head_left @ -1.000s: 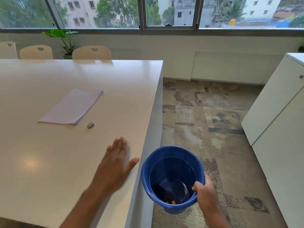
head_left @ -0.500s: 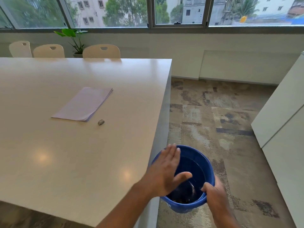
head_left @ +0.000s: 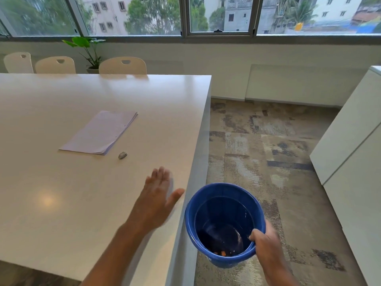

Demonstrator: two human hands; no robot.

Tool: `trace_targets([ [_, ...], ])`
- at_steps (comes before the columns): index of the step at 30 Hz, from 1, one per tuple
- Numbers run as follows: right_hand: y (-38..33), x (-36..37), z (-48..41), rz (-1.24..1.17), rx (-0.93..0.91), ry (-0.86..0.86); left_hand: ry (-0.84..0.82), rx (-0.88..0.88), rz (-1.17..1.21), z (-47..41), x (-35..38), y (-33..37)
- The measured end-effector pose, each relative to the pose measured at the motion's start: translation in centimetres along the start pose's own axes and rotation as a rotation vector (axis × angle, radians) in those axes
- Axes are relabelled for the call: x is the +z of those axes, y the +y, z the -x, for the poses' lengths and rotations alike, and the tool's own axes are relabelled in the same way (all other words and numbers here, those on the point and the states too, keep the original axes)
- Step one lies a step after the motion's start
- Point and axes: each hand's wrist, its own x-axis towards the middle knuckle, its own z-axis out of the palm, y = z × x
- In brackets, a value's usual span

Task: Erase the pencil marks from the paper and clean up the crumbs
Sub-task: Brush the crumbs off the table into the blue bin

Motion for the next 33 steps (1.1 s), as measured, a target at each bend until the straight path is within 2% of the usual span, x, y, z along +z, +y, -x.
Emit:
trace_targets([
  [5, 0.0, 0.1, 0.1, -0.045, 0.005, 0.000, -0.079, 0.049, -0.197, 0.0, 1.7, 2.7],
  [9, 0.1, 0.0, 0.3, -0.047, 0.011, -0.012, -0.125, 0.222, -0.201, -0.2, 2.8, 7.8],
  [12, 0.5, -0.1, 0.1, -0.050, 0.008, -0.012, -0.218, 0.322, -0.111, -0.5, 3.9, 10.9],
  [14, 0.2, 0.0, 0.4, -0.051, 0.002, -0.010, -0.206, 0.362, -0.081, -0.6, 4.2, 12.0],
  [16, 0.2, -0.1, 0.5, -0.051, -0.009, -0.009, -0.160, 0.353, -0.061, -0.6, 3.6, 12.1],
  [20, 0.9, 0.0, 0.0, -0.055, -0.001, -0.023, -0.079, 0.228, -0.082, -0.6, 1.4, 9.2],
  [25, 0.8, 0.1, 0.2, -0.071, -0.022, -0.032, -0.102, 0.013, -0.195, -0.6, 0.5, 4.9],
  [28, 1.2, -0.1, 0.0, -0.074, -0.031, -0.044, -0.071, 0.026, -0.225, -0.5, 1.8, 5.2],
  [33, 1.5, -0.3, -0.2, -0.093, -0.032, -0.059, -0.114, 0.197, -0.152, -0.8, 2.4, 9.1],
])
